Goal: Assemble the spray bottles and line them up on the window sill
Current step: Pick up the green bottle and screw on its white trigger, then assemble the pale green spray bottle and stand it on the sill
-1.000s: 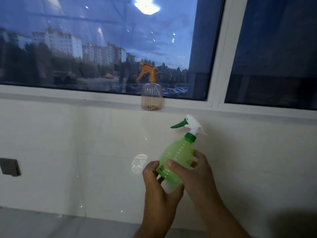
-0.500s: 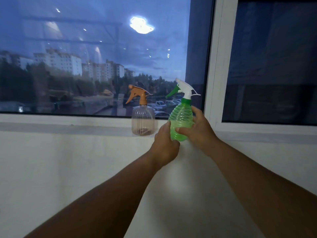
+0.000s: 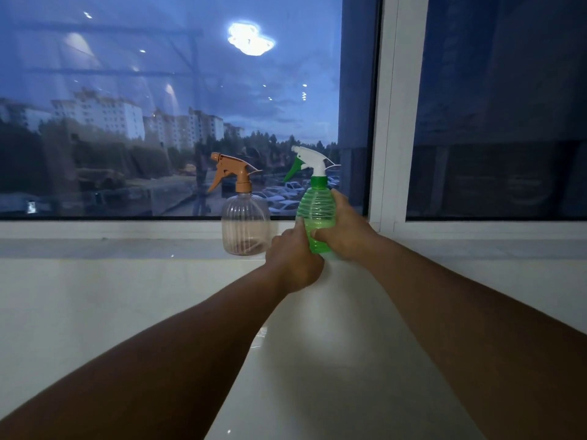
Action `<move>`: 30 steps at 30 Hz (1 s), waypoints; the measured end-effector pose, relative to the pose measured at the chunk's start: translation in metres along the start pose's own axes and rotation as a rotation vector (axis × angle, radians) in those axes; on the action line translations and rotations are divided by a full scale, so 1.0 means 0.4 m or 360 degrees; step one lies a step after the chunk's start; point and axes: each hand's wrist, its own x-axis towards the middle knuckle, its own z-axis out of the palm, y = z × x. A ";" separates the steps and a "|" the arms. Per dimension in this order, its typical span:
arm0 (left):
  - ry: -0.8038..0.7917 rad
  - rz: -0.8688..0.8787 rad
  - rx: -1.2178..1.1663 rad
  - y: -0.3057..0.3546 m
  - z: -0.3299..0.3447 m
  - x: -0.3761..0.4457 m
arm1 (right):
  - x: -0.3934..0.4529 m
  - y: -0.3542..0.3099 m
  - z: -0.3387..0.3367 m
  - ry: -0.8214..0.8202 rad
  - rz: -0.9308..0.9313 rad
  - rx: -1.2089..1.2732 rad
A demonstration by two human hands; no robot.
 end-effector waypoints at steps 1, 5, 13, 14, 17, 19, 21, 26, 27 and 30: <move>0.0003 -0.0003 0.0003 -0.005 0.001 0.001 | 0.000 0.000 0.006 0.0013 0.0005 0.0008; -0.0063 -0.0024 -0.0009 -0.001 -0.002 0.000 | -0.002 -0.001 0.012 0.0083 0.0055 -0.0040; 0.0258 0.0152 -0.0248 0.026 0.005 -0.030 | -0.092 0.000 -0.033 0.0313 0.0087 -0.0021; 0.0342 0.0237 -0.0326 0.032 0.010 -0.052 | -0.117 0.002 -0.042 0.0392 0.0017 0.0013; 0.0308 0.0295 -0.0370 0.041 0.055 -0.144 | -0.212 0.043 -0.055 0.0538 -0.0104 0.0074; 0.0113 0.0211 -0.0248 0.031 0.126 -0.215 | -0.291 0.104 -0.051 0.0522 -0.0057 0.0057; -0.0016 0.0160 -0.0195 0.012 0.191 -0.266 | -0.351 0.166 -0.043 0.0480 -0.0017 0.0048; -0.0227 0.0019 -0.0248 -0.030 0.335 -0.360 | -0.474 0.335 0.003 0.0430 0.0123 -0.0075; -0.0272 -0.0007 -0.0253 -0.041 0.362 -0.379 | -0.499 0.367 0.018 0.0397 0.0159 -0.0086; -0.0414 -0.0094 -0.0225 -0.090 0.439 -0.442 | -0.574 0.463 0.063 0.0307 0.0310 -0.0070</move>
